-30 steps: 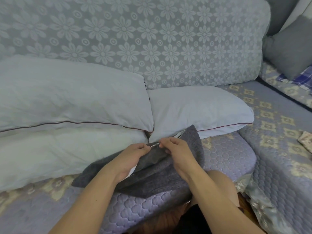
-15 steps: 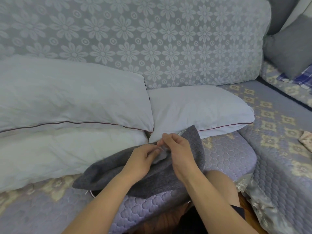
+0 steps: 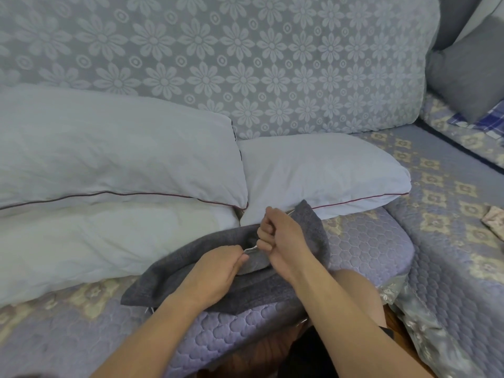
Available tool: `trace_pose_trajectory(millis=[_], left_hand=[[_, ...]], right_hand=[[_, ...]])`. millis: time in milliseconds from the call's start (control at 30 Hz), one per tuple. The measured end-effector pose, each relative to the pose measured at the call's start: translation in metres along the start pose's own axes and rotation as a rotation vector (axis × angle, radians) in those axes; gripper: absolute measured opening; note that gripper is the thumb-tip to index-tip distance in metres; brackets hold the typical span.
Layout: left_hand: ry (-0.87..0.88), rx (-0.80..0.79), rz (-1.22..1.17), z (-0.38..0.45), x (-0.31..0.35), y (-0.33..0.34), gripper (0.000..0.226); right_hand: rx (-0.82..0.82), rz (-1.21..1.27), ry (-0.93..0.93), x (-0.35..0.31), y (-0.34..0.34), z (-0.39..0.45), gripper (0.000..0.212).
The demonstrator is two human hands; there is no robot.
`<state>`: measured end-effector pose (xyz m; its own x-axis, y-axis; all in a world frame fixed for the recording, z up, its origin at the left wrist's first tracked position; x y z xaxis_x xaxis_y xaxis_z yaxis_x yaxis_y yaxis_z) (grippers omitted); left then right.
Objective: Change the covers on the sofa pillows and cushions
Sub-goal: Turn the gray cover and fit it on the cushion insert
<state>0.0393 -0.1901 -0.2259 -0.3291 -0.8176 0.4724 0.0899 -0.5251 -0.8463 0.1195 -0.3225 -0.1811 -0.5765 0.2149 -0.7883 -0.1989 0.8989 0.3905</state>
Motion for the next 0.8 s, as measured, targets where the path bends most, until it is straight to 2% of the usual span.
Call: trace_pose_trajectory(millis=[67, 133, 167, 233, 267, 333, 367, 467, 533, 567, 633, 700, 800], left_hand=[[0.002, -0.040, 0.079, 0.002, 0.003, 0.001, 0.056], [0.008, -0.083, 0.123, 0.010, 0.006, 0.004, 0.044], [0.000, -0.096, 0.122, 0.015, 0.007, 0.006, 0.037], [-0.032, -0.125, 0.102, 0.021, 0.004, 0.007, 0.032], [-0.049, -0.147, 0.101, 0.021, 0.001, 0.008, 0.033], [-0.074, -0.203, 0.089, 0.016, -0.007, 0.009, 0.036], [-0.094, -0.223, 0.074, 0.012, -0.011, 0.010, 0.036], [-0.107, -0.139, -0.006, 0.000, -0.016, 0.007, 0.018], [-0.081, -0.081, 0.076, -0.010, -0.017, 0.003, 0.039], [-0.105, -0.036, 0.130, -0.016, -0.019, 0.001, 0.044], [-0.273, 0.120, 0.147, -0.030, -0.024, -0.011, 0.029], [-0.513, 0.226, 0.069, -0.043, -0.030, -0.022, 0.005], [-0.664, 0.212, -0.148, -0.050, -0.039, -0.027, 0.014]], right_hand=[[0.188, -0.238, -0.125, -0.013, -0.012, 0.007, 0.036], [0.490, -0.399, -0.305, -0.039, -0.041, 0.011, 0.036], [0.589, -0.437, -0.358, -0.049, -0.056, 0.013, 0.035], [0.646, -0.488, -0.426, -0.055, -0.071, 0.014, 0.035], [0.617, -0.477, -0.432, -0.052, -0.072, 0.014, 0.036], [0.458, -0.411, -0.366, -0.041, -0.067, 0.014, 0.040], [0.367, -0.466, -0.321, -0.035, -0.062, 0.013, 0.041], [0.121, -1.059, -0.256, -0.017, -0.045, 0.009, 0.033], [-0.039, -1.385, -0.227, 0.000, -0.030, 0.005, 0.024], [-0.106, -1.519, -0.234, 0.008, -0.023, 0.004, 0.028], [-0.189, -1.708, -0.247, 0.022, -0.012, 0.003, 0.035], [-0.188, -1.751, -0.266, 0.030, -0.006, 0.003, 0.030], [-0.182, -1.691, -0.304, 0.038, 0.000, 0.005, 0.012]])
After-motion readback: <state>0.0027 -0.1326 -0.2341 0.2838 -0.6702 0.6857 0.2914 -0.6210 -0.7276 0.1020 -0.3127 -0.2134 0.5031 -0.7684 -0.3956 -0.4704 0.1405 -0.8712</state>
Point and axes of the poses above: each hand's wrist, its own z-axis towards the middle knuckle, its own y-axis out of the palm, x = y × z, the point moved 4 cm from there along z, towards the middle knuckle, and after that the axes turned 9 degrees about y, right-handed, at the moved point
